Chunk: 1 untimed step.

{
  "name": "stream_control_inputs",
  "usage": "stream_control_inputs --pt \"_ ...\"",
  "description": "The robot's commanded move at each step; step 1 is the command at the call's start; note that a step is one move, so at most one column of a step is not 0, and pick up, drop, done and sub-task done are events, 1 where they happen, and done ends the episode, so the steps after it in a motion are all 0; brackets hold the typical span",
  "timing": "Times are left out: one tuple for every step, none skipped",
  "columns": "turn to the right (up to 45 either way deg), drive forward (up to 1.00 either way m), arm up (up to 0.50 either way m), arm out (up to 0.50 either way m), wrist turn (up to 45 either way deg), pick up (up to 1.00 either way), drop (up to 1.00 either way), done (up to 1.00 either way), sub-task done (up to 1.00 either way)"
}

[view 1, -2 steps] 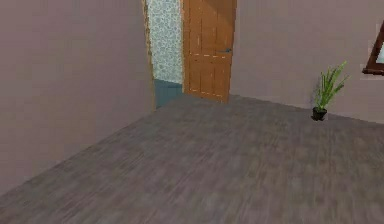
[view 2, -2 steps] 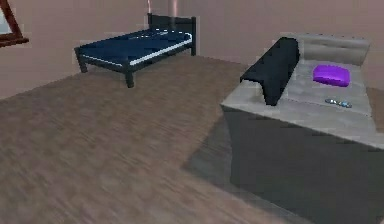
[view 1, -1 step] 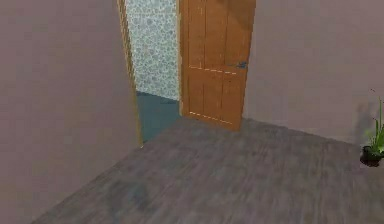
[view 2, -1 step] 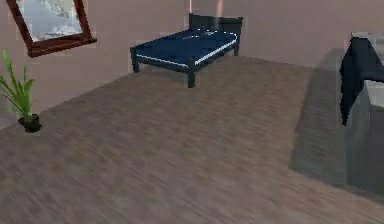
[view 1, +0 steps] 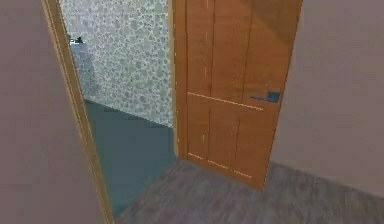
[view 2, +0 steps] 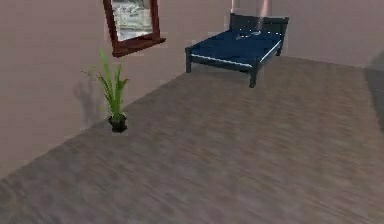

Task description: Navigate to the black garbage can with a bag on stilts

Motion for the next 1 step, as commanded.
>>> stream_control_inputs --pt "0.0 1.0 0.0 0.0 0.0 0.0 0.0 0.0 0.0"
